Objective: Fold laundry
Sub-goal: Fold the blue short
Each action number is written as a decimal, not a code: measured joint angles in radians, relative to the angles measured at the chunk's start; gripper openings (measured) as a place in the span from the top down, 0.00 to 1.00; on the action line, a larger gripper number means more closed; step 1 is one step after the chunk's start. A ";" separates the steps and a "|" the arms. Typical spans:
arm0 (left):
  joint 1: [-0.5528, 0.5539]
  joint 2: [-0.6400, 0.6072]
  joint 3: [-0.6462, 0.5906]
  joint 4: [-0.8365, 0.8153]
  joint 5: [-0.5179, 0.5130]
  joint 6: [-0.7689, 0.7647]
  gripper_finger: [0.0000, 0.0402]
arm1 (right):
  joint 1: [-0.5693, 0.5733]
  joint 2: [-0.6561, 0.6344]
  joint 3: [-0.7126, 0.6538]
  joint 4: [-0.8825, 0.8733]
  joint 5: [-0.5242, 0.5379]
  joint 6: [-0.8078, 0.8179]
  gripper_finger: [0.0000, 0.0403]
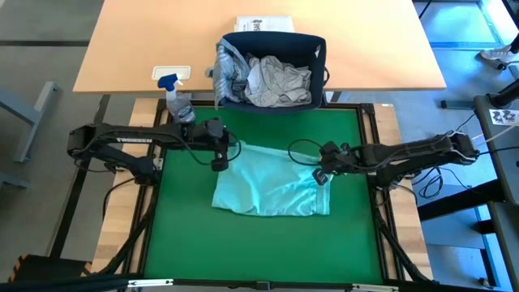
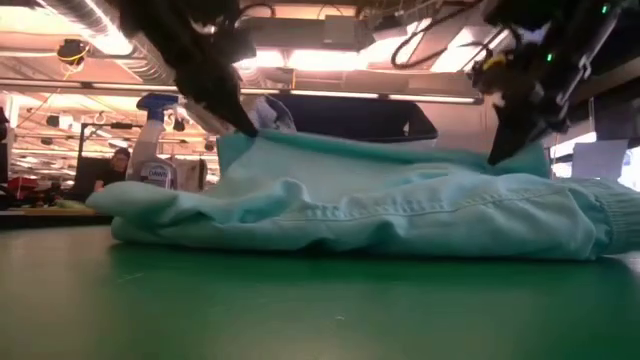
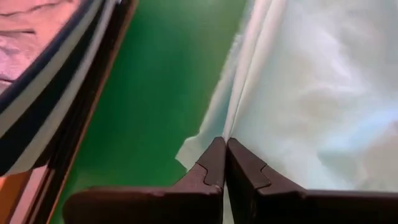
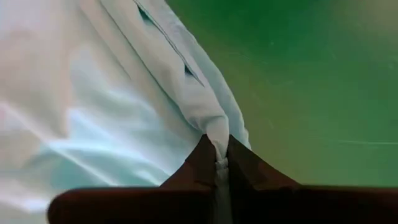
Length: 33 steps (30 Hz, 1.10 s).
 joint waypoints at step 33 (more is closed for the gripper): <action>0.109 0.057 0.056 0.081 0.103 -0.087 0.57 | -0.036 0.000 0.127 -0.229 -0.131 0.123 0.49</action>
